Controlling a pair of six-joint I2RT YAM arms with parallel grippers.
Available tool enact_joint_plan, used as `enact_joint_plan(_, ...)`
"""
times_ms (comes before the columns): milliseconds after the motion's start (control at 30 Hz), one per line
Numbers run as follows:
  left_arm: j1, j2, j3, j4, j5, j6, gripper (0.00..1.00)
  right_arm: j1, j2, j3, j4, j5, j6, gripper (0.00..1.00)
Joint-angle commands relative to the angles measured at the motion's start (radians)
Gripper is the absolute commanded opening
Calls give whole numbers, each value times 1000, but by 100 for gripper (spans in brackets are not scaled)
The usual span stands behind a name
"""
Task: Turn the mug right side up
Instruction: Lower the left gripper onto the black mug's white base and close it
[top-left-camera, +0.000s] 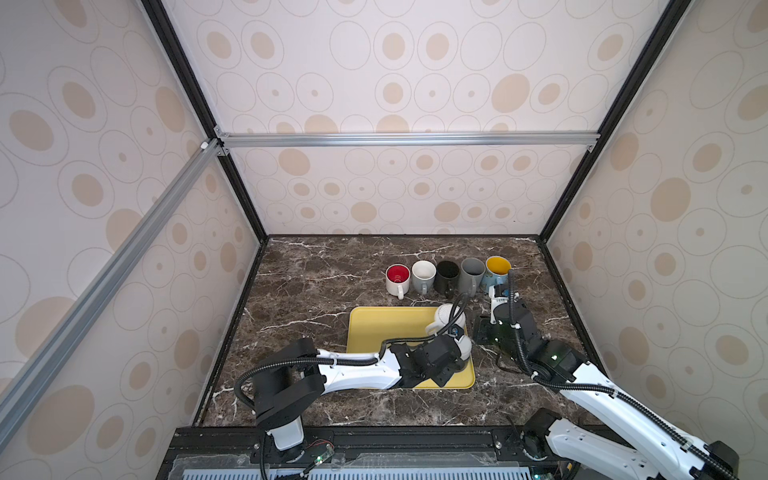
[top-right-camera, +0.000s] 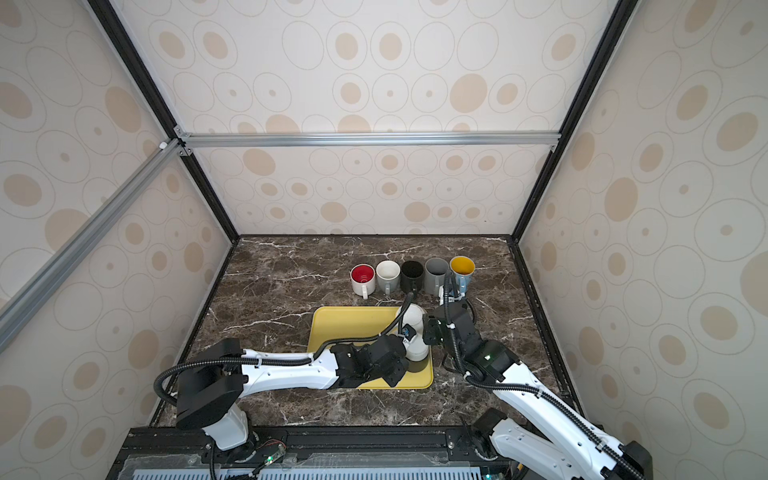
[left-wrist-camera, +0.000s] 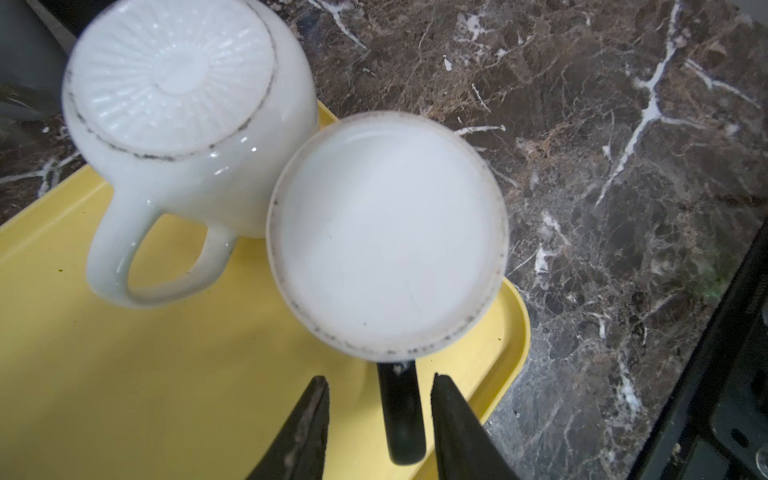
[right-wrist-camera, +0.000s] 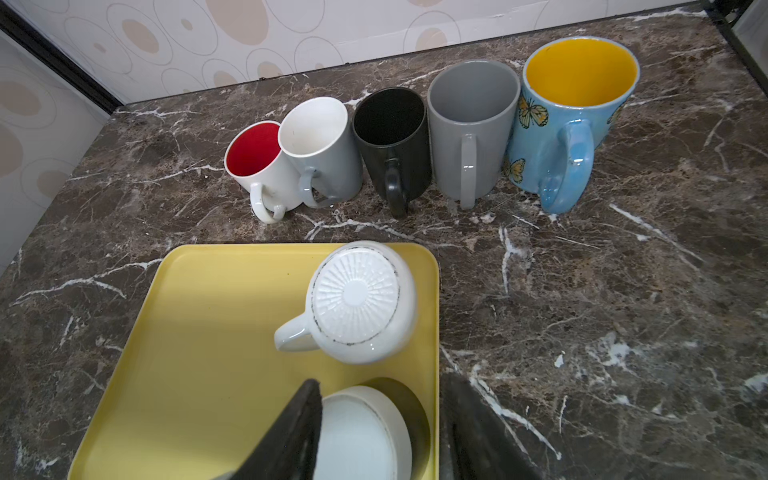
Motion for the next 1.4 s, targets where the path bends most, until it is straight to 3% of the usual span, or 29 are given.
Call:
enact_joint_plan(0,-11,9,37,-1,6,13,41,-7,2,-18,11,-7,4,51)
enact_joint_plan(1367,-10,78,79,15,-4,6,38,-21,-3,-54,35,-18,6,51)
